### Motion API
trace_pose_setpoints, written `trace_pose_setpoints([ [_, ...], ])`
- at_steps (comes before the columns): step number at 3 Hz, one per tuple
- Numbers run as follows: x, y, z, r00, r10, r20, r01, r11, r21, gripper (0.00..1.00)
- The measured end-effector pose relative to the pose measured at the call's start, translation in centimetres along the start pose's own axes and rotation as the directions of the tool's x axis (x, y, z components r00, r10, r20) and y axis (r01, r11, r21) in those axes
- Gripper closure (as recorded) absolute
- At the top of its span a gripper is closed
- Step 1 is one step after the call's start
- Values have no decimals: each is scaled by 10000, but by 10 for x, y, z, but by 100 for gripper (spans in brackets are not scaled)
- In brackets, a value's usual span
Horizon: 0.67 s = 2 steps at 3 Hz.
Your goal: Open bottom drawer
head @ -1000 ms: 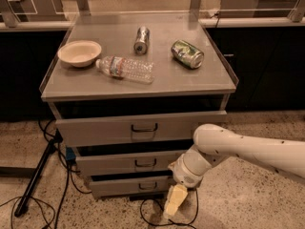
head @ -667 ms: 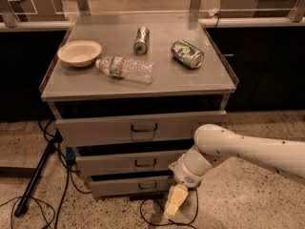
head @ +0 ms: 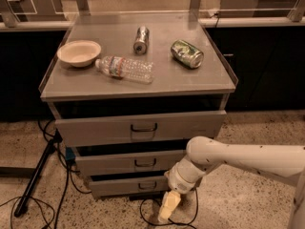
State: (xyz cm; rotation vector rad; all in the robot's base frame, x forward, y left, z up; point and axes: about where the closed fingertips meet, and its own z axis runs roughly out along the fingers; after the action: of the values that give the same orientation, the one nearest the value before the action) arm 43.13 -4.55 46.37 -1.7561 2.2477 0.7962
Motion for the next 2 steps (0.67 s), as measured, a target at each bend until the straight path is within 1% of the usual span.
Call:
trace_pose_setpoints([
  [1, 0, 0, 1, 10000, 9, 1, -9, 10000, -29, 0],
  [2, 5, 2, 10, 9998, 77, 177, -73, 9998, -184, 0],
])
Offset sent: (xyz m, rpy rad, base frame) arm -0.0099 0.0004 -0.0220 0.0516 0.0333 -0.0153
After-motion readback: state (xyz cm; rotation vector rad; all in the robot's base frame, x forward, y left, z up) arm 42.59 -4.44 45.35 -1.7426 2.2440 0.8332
